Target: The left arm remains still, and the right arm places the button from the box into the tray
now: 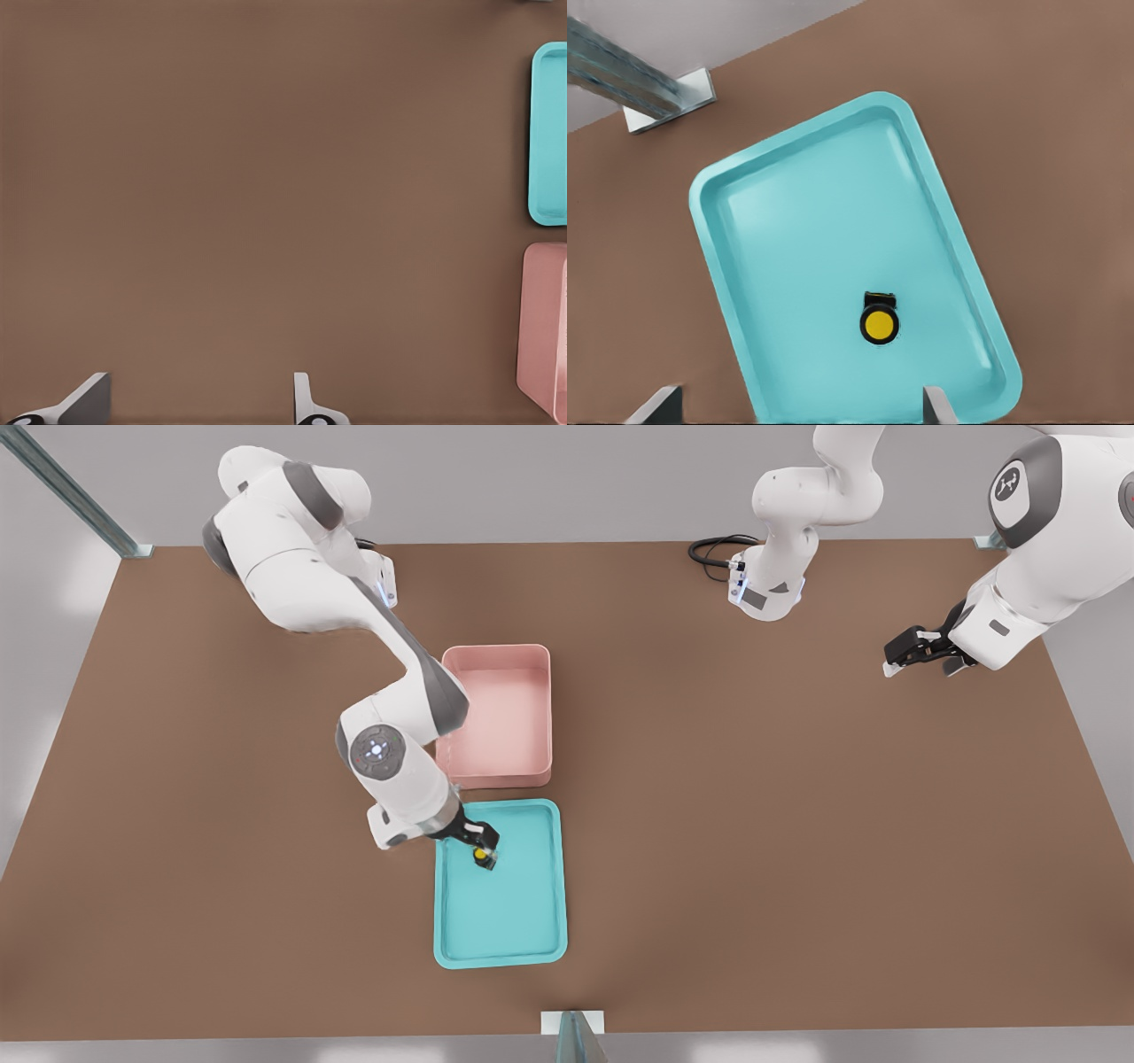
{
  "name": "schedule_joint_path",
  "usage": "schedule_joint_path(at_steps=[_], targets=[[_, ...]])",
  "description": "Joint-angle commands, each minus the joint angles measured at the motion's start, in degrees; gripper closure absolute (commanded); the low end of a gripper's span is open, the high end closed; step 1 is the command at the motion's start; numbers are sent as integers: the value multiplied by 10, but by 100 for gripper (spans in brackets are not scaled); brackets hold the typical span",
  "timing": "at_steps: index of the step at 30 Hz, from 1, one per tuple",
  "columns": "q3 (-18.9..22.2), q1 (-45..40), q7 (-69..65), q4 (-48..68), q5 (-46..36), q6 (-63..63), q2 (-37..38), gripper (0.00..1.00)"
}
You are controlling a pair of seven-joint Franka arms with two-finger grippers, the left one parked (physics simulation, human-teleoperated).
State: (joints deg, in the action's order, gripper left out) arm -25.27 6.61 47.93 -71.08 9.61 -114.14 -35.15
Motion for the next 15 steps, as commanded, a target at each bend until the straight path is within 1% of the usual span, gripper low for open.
schedule_joint_path(at_steps=[1, 2, 3, 4, 5, 6, 7, 8, 9, 11, 13, 15], targets=[[-21, -55, -230, 1, -12, 248, 66, 0], [-21, -85, -298, 1, -2, 306, 81, 0], [-15, -123, -458, 1, 31, 328, 80, 0], [-16, -136, -634, -1, 112, 328, 68, 0], [28, -108, -667, -3, 110, 329, 102, 0], [81, -72, -674, -5, 60, 342, 153, 0], [111, -56, -669, -14, 15, 347, 176, 0], [153, -48, -626, -110, -41, 293, 243, 0], [153, -47, -567, -130, -42, 306, 277, 0], [157, -47, -565, -132, -39, 333, 277, 0], [160, -46, -567, -149, -40, 333, 290, 0], [173, -35, -569, -155, -40, 333, 296, 0]])
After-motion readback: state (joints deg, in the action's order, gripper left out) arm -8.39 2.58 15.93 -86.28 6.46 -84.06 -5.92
